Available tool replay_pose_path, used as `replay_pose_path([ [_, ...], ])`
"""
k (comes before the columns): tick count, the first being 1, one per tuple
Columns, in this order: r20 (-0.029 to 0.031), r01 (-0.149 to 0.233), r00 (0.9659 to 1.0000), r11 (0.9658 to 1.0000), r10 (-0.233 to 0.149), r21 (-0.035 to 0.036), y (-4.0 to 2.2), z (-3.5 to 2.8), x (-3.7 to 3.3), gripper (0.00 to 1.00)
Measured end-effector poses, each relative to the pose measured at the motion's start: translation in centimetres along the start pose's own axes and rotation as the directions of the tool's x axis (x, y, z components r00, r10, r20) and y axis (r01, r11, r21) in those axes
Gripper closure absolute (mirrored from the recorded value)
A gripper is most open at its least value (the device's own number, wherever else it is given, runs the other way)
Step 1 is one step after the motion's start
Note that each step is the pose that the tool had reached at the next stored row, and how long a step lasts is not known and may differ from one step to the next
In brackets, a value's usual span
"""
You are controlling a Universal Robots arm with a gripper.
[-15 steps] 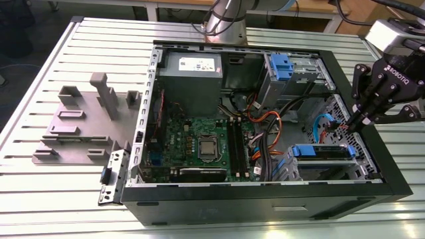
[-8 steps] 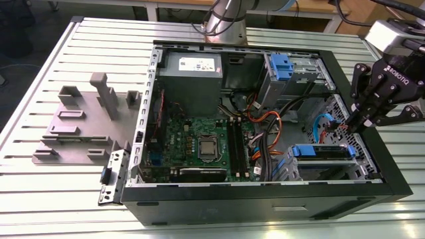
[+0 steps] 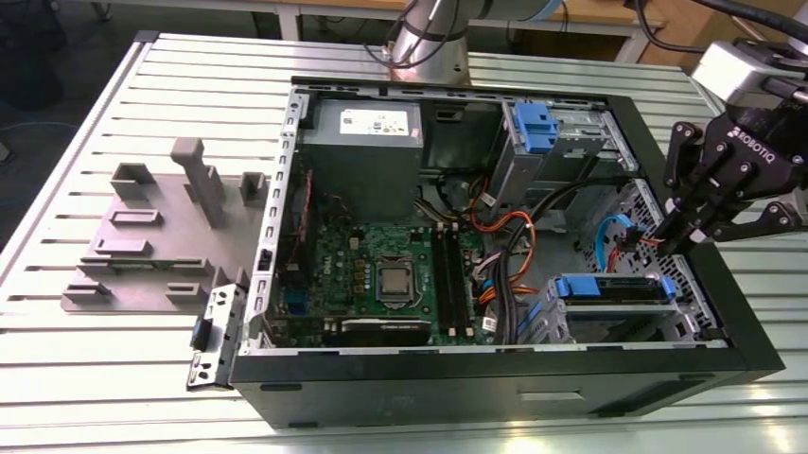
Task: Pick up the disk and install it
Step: 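Insert the first disk wire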
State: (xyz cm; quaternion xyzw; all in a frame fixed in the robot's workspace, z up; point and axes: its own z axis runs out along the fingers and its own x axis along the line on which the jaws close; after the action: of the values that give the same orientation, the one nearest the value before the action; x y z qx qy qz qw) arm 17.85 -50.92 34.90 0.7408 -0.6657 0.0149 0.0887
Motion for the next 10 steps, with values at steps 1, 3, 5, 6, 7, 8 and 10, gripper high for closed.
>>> replay_pose_path([
  [1,0.0002,0.000,1.0000,1.0000,0.000,0.0000,0.00,0.01,-0.01,0.75],
  [3,0.0003,0.000,1.0000,1.0000,0.000,0.0000,-0.01,0.02,-0.01,0.75],
  [5,0.0003,0.000,1.0000,1.0000,0.000,0.0001,-0.02,-0.01,-0.02,0.75],
  [6,0.0003,0.000,1.0000,1.0000,0.000,0.0003,-0.04,-0.05,-0.01,0.75],
  [7,0.0003,0.000,1.0000,1.0000,0.000,0.0001,-0.05,-0.12,-0.02,0.73],
  [8,0.0004,0.000,1.0000,1.0000,0.000,0.0000,-0.05,-0.19,-0.02,0.73],
  [10,0.0004,0.000,1.0000,1.0000,0.000,0.0000,-0.04,-0.32,-0.07,0.61],
])
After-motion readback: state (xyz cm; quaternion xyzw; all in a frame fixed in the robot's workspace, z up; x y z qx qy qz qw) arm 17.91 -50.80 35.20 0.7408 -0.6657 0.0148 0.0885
